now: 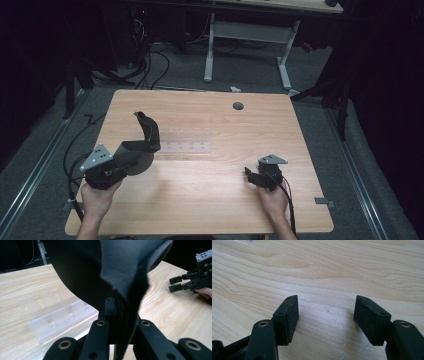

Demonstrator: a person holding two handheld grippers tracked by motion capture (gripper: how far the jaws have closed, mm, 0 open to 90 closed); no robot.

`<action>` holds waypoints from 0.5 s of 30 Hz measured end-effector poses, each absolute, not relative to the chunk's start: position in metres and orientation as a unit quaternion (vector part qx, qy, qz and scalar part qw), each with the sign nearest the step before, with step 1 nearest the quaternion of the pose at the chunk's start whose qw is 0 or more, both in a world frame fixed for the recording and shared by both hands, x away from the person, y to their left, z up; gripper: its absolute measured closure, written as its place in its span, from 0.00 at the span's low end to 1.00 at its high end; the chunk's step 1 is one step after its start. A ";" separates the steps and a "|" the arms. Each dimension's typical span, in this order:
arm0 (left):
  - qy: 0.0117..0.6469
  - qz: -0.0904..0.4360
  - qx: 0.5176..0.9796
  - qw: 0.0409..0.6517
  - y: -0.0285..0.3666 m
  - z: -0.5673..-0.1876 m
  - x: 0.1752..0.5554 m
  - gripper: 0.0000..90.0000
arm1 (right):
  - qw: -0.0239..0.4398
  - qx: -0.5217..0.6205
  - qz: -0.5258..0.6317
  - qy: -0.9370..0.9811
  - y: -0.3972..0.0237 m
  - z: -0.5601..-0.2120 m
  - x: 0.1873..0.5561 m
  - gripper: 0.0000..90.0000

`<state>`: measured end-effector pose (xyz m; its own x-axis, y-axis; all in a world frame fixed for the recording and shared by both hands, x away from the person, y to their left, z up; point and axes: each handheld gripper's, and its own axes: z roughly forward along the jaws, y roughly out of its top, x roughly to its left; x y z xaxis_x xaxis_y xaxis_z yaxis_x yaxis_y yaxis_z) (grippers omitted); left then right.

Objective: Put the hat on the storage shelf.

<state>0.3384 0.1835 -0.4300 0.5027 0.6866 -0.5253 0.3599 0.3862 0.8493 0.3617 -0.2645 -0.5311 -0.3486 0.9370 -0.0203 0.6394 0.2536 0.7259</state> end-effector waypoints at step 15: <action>0.488 0.131 0.529 0.682 0.190 -0.421 0.352 0.95 | 0.233 0.521 0.319 0.757 -0.264 -0.531 0.362 0.41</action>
<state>0.3524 0.1905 -0.4213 0.4901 0.6940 -0.5274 0.3376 0.4068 0.8489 0.3617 -0.2644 -0.5311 -0.3492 0.9368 -0.0205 0.6391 0.2541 0.7259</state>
